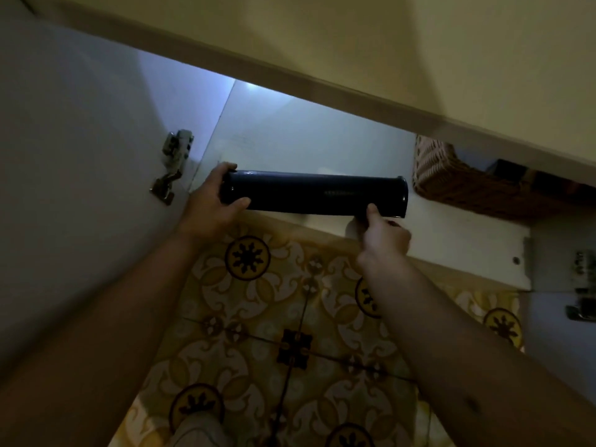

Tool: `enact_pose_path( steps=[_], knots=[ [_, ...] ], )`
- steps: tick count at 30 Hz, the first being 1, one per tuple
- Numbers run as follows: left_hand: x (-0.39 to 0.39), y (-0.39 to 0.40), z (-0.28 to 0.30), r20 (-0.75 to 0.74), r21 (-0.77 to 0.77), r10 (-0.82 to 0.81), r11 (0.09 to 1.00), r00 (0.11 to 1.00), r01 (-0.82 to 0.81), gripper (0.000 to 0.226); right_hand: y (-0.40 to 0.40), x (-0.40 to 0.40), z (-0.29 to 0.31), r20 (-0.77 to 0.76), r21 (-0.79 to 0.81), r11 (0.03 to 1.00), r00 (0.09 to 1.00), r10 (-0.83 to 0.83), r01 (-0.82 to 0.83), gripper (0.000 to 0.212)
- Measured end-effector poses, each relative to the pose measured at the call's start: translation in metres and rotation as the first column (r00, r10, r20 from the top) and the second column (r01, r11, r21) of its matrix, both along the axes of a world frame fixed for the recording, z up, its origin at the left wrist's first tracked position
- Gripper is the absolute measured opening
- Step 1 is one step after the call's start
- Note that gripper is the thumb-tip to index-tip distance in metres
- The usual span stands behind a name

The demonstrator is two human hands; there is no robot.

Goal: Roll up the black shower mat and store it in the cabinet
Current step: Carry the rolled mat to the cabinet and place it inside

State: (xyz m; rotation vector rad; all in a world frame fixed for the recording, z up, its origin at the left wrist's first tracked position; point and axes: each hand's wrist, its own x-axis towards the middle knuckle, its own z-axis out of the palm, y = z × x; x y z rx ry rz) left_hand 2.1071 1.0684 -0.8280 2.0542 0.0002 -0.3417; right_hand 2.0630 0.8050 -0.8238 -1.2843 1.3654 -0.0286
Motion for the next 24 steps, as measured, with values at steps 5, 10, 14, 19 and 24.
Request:
enact_pose_path(
  steps=[5, 10, 14, 19, 24],
  knots=[
    [-0.015, -0.009, -0.005, 0.023, -0.117, 0.11, 0.987, 0.994, -0.107, 0.054, 0.056, 0.025, 0.0, 0.199, 0.205, 0.979, 0.979, -0.052, 0.011, 0.034],
    [-0.028, -0.018, -0.012, 0.012, -0.164, 0.309, 0.939, 0.951, -0.303, 0.059, 0.09, 0.058, -0.014, 0.32, 0.228, 0.958, 0.943, 0.095, -0.174, 0.052],
    [-0.03, -0.028, -0.017, 0.08, -0.074, 0.434, 0.9, 0.897, -0.429, 0.059, 0.112, 0.07, -0.014, 0.404, 0.203, 0.947, 0.902, 0.151, -0.25, 0.071],
    [-0.026, -0.037, -0.022, 0.117, -0.046, 0.486, 0.874, 0.866, -0.484, 0.056, 0.132, 0.06, -0.02, 0.368, -0.038, 0.9, 0.831, 0.417, -0.435, 0.075],
    [-0.029, -0.044, -0.021, 0.18, -0.023, 0.496, 0.865, 0.849, -0.501, 0.054, 0.13, 0.062, -0.027, 0.403, -0.037, 0.88, 0.799, 0.447, -0.473, 0.082]
  ],
)
